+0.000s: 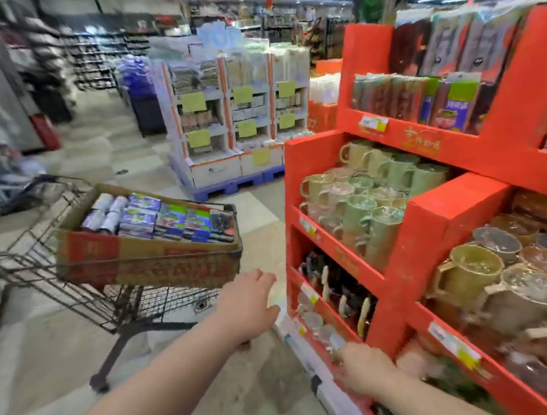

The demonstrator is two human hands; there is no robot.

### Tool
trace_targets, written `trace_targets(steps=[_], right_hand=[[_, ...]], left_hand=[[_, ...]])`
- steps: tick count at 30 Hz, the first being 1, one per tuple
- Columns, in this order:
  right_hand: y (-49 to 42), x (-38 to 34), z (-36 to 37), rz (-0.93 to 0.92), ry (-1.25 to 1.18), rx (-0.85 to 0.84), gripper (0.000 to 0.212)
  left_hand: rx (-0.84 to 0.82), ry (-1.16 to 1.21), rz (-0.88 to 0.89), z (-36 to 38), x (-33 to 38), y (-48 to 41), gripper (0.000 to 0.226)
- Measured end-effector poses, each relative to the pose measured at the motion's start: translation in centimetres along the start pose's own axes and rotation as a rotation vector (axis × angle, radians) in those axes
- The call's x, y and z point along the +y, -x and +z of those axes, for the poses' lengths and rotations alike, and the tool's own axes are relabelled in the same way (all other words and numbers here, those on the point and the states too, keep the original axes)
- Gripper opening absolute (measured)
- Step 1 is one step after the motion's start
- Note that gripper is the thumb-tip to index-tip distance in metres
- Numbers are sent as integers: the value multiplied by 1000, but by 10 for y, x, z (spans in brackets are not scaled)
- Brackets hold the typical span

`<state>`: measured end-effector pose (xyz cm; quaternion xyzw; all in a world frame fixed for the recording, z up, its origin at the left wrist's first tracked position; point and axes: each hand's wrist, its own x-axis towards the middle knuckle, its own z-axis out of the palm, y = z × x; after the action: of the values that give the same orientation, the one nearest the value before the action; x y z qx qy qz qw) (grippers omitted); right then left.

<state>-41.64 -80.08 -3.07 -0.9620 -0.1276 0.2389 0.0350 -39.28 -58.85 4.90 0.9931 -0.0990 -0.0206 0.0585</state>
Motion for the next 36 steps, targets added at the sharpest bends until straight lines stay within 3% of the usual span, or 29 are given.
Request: trace_targets(steps=[5, 12, 17, 23, 36], right_hand=[[-25, -67, -1, -116, 71, -51, 35], [-88, -153, -63, -288, 111, 56, 35], [-146, -204, -120, -423, 111, 192, 36], [-220, -242, -180, -530, 109, 238, 36], [-330, -267, -161, -591, 203, 9, 43]], left_hand=[[-70, 16, -172, 13, -61, 43, 53], [-209, 41, -371, 48, -128, 74, 52], [-274, 46, -472, 60, -173, 59, 53], [-346, 37, -536, 65, -211, 14, 55], [-209, 46, -638, 27, -295, -69, 42]])
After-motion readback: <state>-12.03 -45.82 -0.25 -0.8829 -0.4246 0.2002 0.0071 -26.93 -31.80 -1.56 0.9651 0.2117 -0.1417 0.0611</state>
